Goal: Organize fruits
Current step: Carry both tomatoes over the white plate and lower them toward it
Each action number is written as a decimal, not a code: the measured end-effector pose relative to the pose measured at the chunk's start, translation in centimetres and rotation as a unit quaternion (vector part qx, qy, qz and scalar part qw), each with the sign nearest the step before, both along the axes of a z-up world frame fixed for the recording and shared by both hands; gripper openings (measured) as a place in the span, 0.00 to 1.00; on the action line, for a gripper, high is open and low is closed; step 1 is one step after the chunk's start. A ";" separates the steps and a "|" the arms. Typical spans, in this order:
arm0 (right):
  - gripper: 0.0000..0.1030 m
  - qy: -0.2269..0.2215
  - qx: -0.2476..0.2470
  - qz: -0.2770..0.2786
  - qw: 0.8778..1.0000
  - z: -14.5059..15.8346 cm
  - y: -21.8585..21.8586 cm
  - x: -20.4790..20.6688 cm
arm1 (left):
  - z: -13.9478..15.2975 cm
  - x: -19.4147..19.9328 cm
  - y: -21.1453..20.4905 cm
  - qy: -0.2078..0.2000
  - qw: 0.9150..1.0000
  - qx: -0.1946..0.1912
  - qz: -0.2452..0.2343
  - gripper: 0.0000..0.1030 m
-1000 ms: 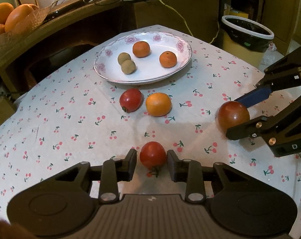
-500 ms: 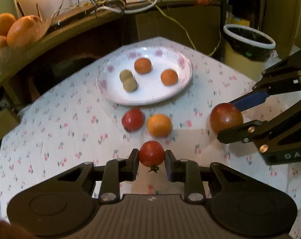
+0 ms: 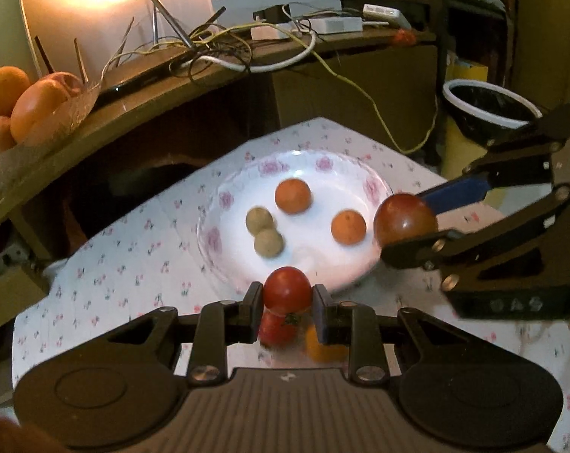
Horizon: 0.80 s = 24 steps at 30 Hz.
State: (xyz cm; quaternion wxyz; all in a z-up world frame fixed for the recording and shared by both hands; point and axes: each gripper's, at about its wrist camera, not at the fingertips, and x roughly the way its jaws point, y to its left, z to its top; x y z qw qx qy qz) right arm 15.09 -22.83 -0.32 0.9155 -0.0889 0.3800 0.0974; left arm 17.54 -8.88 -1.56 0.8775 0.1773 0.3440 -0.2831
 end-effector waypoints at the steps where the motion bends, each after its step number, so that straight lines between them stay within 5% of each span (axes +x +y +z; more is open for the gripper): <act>1: 0.39 -0.001 -0.001 -0.002 1.000 0.0 0.0 0.3 | 0.0 0.3 -0.2 0.000 1.000 -0.001 0.000 0.32; 24: 0.41 -0.001 -0.017 -0.011 1.000 -1.6 -0.6 5.1 | -2.3 4.1 -1.6 0.012 1.000 0.012 0.014 0.33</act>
